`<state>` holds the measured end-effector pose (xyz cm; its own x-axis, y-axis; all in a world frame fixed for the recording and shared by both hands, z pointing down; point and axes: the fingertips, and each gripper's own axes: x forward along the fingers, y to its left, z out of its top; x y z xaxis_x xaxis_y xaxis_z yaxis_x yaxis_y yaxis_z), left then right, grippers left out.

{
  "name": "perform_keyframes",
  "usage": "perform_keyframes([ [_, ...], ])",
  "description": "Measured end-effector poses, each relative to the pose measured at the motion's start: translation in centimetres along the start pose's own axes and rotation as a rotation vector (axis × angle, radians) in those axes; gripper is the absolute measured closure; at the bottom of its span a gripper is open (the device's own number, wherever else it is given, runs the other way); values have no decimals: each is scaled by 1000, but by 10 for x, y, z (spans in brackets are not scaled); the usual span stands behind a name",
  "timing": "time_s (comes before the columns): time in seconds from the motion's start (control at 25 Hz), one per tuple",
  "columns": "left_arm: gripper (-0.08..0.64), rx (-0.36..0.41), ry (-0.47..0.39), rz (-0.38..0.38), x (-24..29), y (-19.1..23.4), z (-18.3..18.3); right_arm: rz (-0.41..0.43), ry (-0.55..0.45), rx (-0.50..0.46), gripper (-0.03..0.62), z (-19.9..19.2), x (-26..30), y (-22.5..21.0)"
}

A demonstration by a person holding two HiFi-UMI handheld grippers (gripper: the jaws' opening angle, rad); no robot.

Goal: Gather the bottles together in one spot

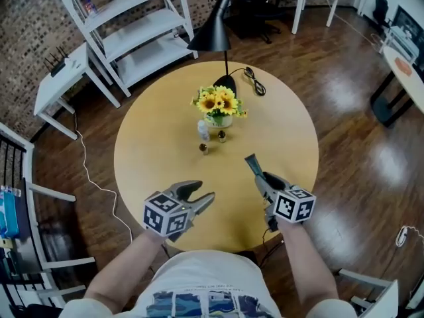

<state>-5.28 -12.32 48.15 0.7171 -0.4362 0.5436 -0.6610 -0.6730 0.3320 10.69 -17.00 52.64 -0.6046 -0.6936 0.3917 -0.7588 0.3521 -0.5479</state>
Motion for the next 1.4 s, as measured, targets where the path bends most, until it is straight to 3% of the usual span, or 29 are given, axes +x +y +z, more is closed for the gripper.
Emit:
perform_keyframes([
  [0.08,339,155,-1,-93,-3,-20,8,142,-19,41,466,-1,-17,44],
  [0.16,339,382,-13,-132,-13,-35,16,267,-22,80,466,-3,-32,83],
  [0.4,337,1053,-58,-96,-46,-61,24,562,68,172,466,-24,-63,169],
  [0.48,339,1217,-84,-103,-57,-74,22,638,108,199,466,-33,-69,190],
  [0.56,349,1325,-101,-125,-69,-84,14,702,139,230,466,-41,-74,207],
  [0.68,451,1407,-120,-158,-87,-92,1,780,160,258,465,-50,-82,228],
  [0.84,465,1419,-131,-193,-101,-94,-7,837,146,333,465,-59,-82,236],
  [1.04,465,1467,-166,-166,-111,-93,-6,887,120,398,465,-60,-79,243],
  [1.2,506,1545,-90,-172,-101,-87,-20,863,90,495,464,-58,-76,224],
  [1.4,518,1426,50,-222,-83,-77,-24,749,23,484,456,-47,-65,198],
])
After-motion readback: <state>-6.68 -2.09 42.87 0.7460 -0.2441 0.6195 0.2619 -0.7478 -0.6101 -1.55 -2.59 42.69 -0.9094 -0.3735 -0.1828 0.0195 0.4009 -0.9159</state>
